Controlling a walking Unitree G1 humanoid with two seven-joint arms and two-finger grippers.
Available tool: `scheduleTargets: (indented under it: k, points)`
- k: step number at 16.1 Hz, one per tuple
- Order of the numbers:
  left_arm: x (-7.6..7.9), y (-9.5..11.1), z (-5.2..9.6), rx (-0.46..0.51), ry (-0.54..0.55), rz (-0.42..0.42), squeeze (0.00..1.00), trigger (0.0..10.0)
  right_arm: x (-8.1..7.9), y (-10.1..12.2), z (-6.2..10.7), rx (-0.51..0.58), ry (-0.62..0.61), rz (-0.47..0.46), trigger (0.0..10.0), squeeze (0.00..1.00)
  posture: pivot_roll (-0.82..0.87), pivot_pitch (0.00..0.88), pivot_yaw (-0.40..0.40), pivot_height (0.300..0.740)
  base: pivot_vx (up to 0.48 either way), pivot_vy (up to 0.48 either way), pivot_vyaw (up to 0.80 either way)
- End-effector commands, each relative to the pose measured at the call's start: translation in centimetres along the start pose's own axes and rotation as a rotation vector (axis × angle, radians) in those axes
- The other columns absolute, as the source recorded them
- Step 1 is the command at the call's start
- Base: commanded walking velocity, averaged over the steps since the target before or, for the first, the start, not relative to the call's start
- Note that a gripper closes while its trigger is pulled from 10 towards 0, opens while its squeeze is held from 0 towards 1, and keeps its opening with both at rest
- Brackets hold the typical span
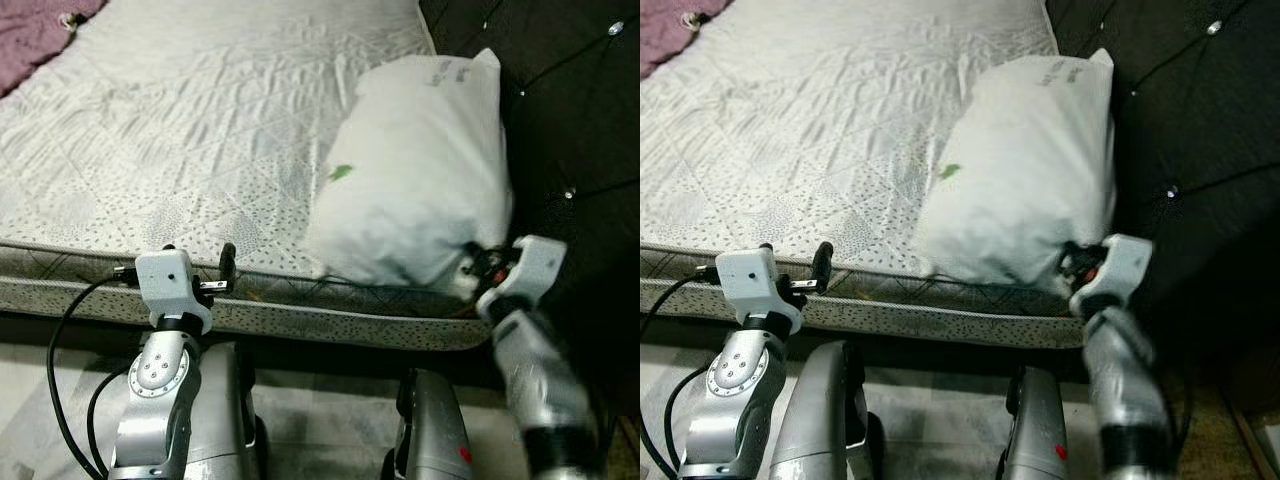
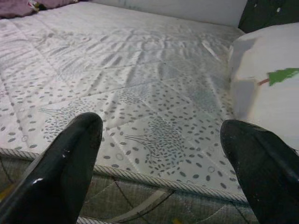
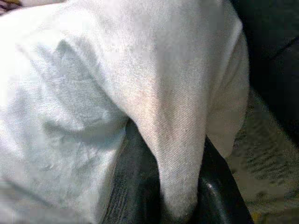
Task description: Clean up the room
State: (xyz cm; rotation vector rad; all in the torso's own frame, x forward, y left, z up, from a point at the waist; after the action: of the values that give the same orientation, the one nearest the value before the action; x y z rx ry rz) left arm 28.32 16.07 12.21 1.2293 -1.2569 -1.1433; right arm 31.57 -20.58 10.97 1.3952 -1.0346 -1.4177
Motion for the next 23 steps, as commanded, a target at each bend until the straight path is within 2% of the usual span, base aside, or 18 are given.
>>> scheduleTargets:
  k: [1,2,4,7,9,10,11,13,14,16,18,19,23]
  points:
    - [0.4,-0.3,0.3,-0.016,-0.010,0.002,0.00,10.0,-1.7,-0.4,0.9,-0.021,0.065,-0.017,0.0,0.00,-0.05,0.083,-0.027,0.526,0.000,0.000,0.00]
    - [0.5,-0.3,0.3,-0.017,-0.013,0.004,0.00,10.0,-2.7,-1.2,1.6,-0.062,0.102,-0.022,0.0,0.00,-0.05,0.085,-0.027,0.526,0.000,0.000,0.00]
    - [0.4,-0.3,0.2,-0.016,-0.014,0.003,0.00,10.0,-4.1,-1.6,1.5,-0.092,0.172,-0.005,0.0,0.00,-0.04,0.086,-0.028,0.526,0.000,0.000,0.00]
    - [0.0,-0.1,-0.2,-0.010,-0.007,-0.004,0.00,10.0,-5.1,-0.5,-1.5,-0.122,0.258,0.019,0.0,0.00,-0.03,0.082,-0.031,0.526,0.000,0.000,0.00]
    - [-0.2,-0.1,-0.2,-0.007,0.001,-0.009,0.00,10.0,-4.2,1.8,-4.3,-0.103,0.216,0.017,0.0,0.00,-0.02,0.077,-0.034,0.526,0.000,0.000,0.00]
    - [-0.2,0.0,-0.2,-0.004,0.007,-0.009,0.00,10.0,-2.9,4.5,-6.5,-0.061,0.166,0.073,0.0,0.00,-0.02,0.071,-0.038,0.526,0.000,0.000,0.00]
    - [-0.1,0.0,-0.2,-0.003,0.008,-0.008,0.00,10.0,-2.2,6.2,-7.5,-0.035,0.128,0.084,0.0,0.00,-0.01,0.067,-0.039,0.526,0.000,0.000,0.00]
    - [0.0,0.1,-0.2,0.001,0.008,-0.008,0.00,10.0,-1.1,9.3,-8.7,0.012,0.077,0.102,0.0,0.00,-0.01,0.065,-0.041,0.526,0.000,0.000,0.00]
    - [-0.1,0.2,-0.4,0.007,0.014,-0.009,0.00,10.0,0.0,11.5,-9.2,0.046,0.008,0.110,0.0,0.00,-0.01,0.059,-0.046,0.526,0.000,0.000,0.00]
    - [-0.4,0.3,-0.4,0.013,0.028,-0.015,0.00,10.0,1.0,12.9,-9.3,0.069,-0.049,0.152,0.0,0.00,0.00,0.055,-0.049,0.526,0.000,0.000,0.00]
    - [-0.5,0.3,-0.5,0.014,0.034,-0.015,0.00,10.0,2.3,13.4,-9.1,0.071,-0.109,0.167,0.0,0.00,-0.01,0.054,-0.048,0.526,0.000,0.000,0.00]
    - [-0.2,0.3,-0.5,0.014,0.029,-0.013,0.00,10.0,3.0,12.6,-8.9,0.046,-0.127,0.163,0.0,0.00,-0.01,0.053,-0.047,0.526,0.000,0.000,0.00]
    - [-0.1,0.4,-0.8,0.016,0.020,-0.014,0.00,10.0,3.2,9.6,-8.6,-0.050,-0.103,0.206,0.0,0.00,-0.01,0.048,-0.040,0.526,0.000,0.000,0.00]
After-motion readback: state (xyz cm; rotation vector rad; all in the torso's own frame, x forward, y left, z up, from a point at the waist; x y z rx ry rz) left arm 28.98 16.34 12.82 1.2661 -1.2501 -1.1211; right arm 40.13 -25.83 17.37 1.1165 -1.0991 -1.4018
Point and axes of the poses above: a point about 5 cm out from each wrist's last joint towards the gripper, its own z axis pointing back from the gripper into the wrist, its own y axis along the axis of the wrist's last joint, x = y × z, the point moved 1 cm from there along -z, pointing out of the wrist towards the gripper, and after that the axes turned 3 degrees about -z, right-handed, at the moved point
